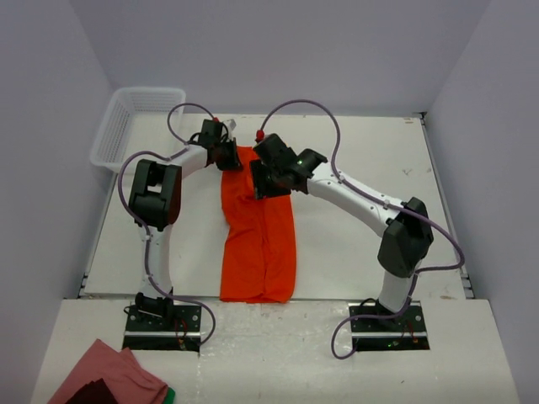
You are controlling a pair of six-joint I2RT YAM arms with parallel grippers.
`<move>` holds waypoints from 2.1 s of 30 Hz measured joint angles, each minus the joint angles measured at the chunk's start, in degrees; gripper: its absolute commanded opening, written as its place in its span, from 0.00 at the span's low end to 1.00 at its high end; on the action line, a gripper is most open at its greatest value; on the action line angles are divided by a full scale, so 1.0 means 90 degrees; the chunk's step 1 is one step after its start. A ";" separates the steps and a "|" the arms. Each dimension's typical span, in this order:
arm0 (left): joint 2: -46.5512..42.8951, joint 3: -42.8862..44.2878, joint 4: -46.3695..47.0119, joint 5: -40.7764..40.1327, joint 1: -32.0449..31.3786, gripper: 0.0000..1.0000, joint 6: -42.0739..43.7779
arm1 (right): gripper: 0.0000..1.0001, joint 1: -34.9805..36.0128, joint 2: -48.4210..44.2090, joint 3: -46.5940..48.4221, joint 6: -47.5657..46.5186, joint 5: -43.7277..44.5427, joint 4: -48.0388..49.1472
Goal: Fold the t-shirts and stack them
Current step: Rotate the tshirt 90 degrees
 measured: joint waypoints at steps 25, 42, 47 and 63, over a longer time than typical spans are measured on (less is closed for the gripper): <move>-0.2397 -0.0869 -0.0362 -0.2001 -0.1246 0.19 -0.0158 | 0.37 -0.2030 0.3585 0.3434 -0.1389 -0.1783 -0.0714; -0.2521 -0.2130 -0.0515 -0.2557 -0.1256 0.15 -0.0612 | 0.36 -0.2120 0.3840 0.3757 -0.1358 -0.2356 0.0146; -0.2963 -0.2407 -0.0437 -0.2543 -0.1350 0.15 -0.0695 | 0.36 -0.2174 0.4095 0.3767 -0.1316 -0.2477 0.0192; -0.2931 -0.2596 0.0270 -0.2033 -0.1790 0.13 -0.0724 | 0.35 -0.2276 0.4228 0.3640 -0.1316 -0.2477 0.0265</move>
